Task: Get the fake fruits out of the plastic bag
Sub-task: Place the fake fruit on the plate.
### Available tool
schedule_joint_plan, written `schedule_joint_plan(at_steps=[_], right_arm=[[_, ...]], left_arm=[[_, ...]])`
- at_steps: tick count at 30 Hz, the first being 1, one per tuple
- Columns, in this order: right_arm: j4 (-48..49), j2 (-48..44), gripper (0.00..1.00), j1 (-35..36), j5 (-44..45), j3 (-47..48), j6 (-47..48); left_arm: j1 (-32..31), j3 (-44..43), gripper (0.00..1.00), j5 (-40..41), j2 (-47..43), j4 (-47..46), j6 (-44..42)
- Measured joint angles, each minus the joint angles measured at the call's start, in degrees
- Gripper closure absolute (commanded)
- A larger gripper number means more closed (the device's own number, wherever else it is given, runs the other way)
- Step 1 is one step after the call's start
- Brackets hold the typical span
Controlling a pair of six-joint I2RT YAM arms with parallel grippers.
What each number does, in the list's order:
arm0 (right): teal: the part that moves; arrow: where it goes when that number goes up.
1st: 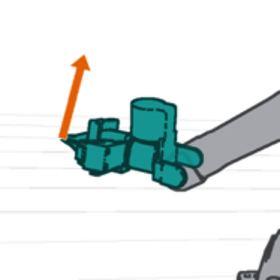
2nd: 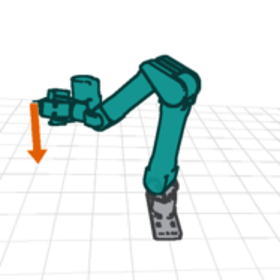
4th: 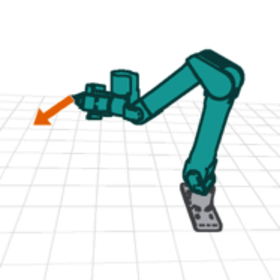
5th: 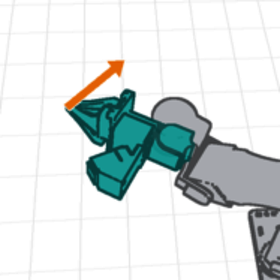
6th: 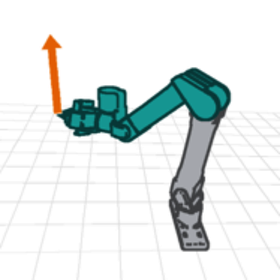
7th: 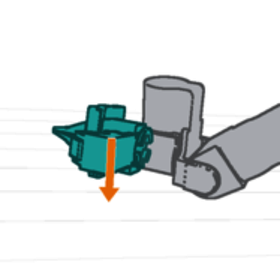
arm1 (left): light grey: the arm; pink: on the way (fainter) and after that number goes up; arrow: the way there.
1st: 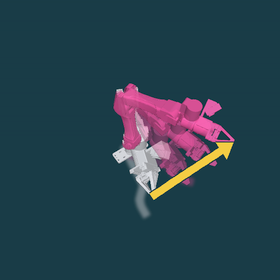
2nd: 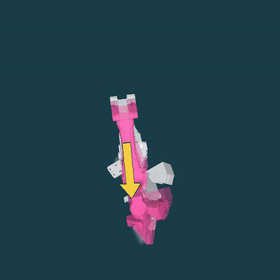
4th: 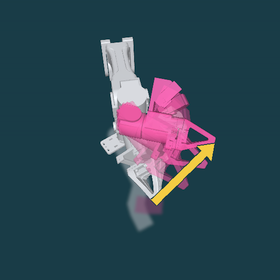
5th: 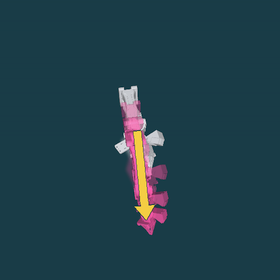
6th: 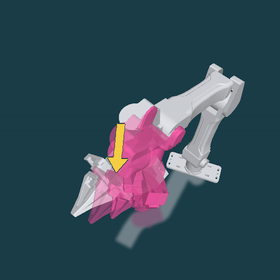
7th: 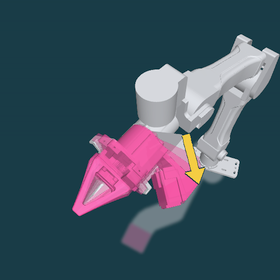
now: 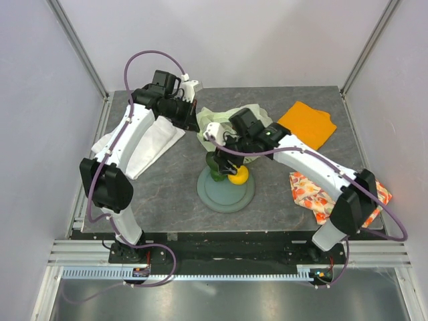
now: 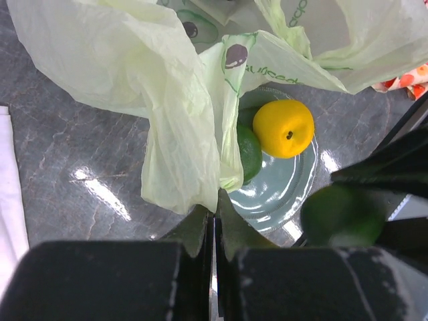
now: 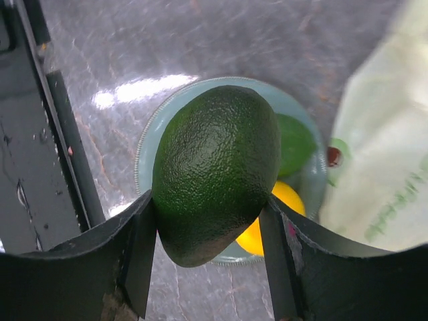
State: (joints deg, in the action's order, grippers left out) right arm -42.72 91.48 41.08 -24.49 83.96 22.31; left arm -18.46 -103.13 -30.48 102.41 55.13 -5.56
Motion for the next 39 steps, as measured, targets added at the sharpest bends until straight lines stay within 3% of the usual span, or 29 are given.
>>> schedule_joint_plan(at_steps=[7, 13, 18, 21, 24, 30, 35, 38, 39], right_arm=[[-3.89, 8.81, 0.50, 7.98, 4.26, 2.23, 1.09], [-2.71, 9.11, 0.46, 15.26, 11.08, -1.53, -4.85], [-1.14, 11.10, 0.43, 16.46, 15.89, -2.62, -10.67], [-0.04, 13.64, 0.37, 16.15, 17.79, -2.62, -13.44], [0.61, 15.91, 0.19, 16.06, 19.26, -2.54, -14.95], [0.76, 18.47, 0.02, 16.06, 21.35, -1.55, -14.67], [-5.07, 17.29, 0.03, 15.67, 20.28, 4.28, -10.51], [-12.70, 15.76, 0.12, 13.84, 16.13, 12.83, -8.02], [-14.32, 14.97, 0.21, 12.57, 14.69, 15.04, -7.39]], left_arm=[[0.02, -0.09, 0.98, 0.68, -0.50, 0.02, -0.02], [0.00, 0.46, 0.98, 1.84, -4.42, 0.04, -0.04], [0.00, 1.55, 0.98, 1.97, -7.87, 0.00, -0.07], [0.00, 2.80, 0.98, 2.10, -9.38, -0.02, -0.07], [0.00, 4.22, 0.98, 2.29, -10.38, 0.00, -0.09], [0.00, 5.49, 0.98, 2.38, -10.82, 0.02, -0.09], [0.00, 5.62, 0.98, 2.29, -10.80, 0.02, -0.09], [0.00, 5.62, 0.99, 1.97, -10.47, 0.02, -0.09], [0.00, 5.62, 0.98, 1.88, -10.27, 0.04, -0.09]])
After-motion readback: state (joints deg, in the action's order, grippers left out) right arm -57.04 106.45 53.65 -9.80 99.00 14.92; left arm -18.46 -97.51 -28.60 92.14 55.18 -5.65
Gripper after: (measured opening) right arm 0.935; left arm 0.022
